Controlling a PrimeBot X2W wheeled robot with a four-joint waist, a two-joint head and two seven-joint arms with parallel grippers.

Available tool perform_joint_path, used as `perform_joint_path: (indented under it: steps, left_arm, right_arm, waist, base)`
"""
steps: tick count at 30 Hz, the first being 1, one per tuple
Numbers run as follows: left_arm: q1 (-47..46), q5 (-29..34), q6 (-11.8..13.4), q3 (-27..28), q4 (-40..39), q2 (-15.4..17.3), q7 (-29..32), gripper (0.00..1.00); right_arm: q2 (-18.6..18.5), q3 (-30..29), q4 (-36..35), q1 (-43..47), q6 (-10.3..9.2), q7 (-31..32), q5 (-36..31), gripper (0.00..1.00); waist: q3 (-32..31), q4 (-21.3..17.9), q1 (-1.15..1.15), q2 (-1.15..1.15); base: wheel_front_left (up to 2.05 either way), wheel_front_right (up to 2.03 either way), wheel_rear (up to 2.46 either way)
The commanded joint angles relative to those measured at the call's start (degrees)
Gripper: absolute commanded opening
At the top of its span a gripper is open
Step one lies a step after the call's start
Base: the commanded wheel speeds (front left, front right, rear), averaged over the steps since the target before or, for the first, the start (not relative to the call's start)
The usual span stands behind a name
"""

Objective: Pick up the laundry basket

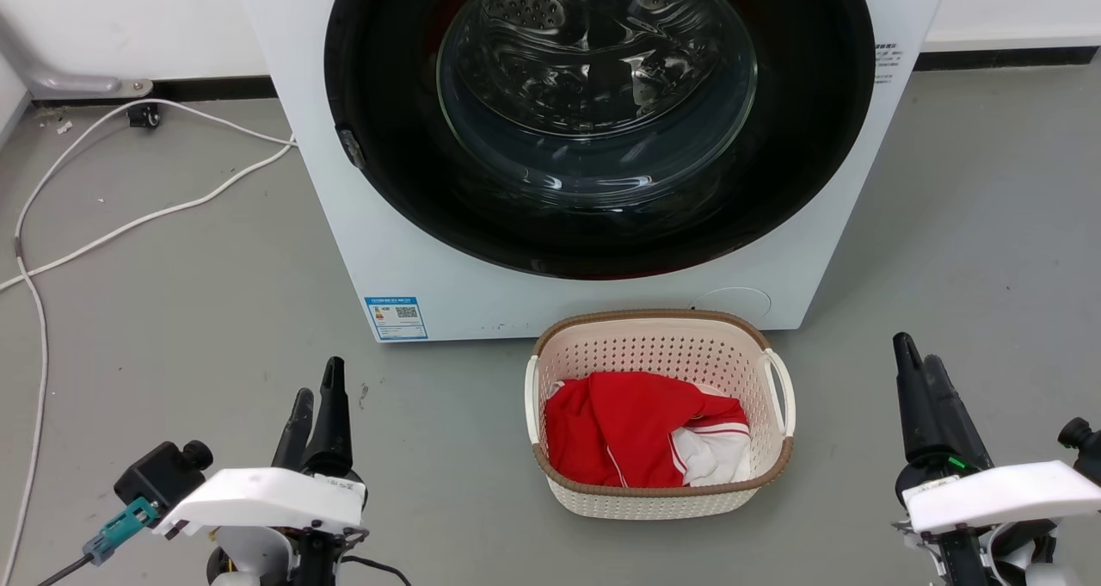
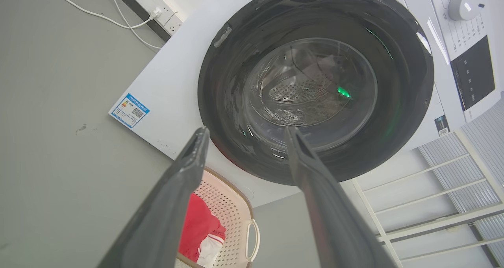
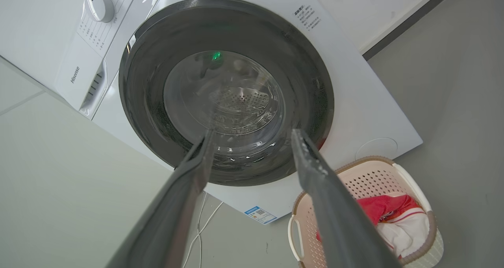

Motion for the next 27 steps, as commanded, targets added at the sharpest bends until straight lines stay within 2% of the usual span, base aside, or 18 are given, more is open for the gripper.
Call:
perform_joint_path:
  steps: [1,12,27]
  left_arm:
    - [-0.2,2.26,0.3,-0.37,-1.14,0.2,-0.61,1.0]
    - [0.4,13.13,1.15,-2.23,-2.39,0.22,-2.89,1.0]
    - [1.72,23.39,1.98,-3.89,-2.43,0.24,-5.35,1.0]
  right_arm:
    - [-0.16,0.29,-1.36,0.05,0.01,-0.61,-2.35,1.0]
    - [-0.18,0.45,-2.86,1.21,0.01,-2.86,-11.39,1.0]
    - [-0.21,0.99,-4.26,2.83,0.01,-5.32,-22.23,1.0]
  waist:
    - [-0.03,0.02,0.0,0.0]
    - [-0.1,0.19,0.0,0.0]
    - [-0.34,0.25,0.0,0.0]
  base:
    - [0.0,0.0,0.0]
    - [0.0,0.0,0.0]
    - [0.0,0.0,0.0]
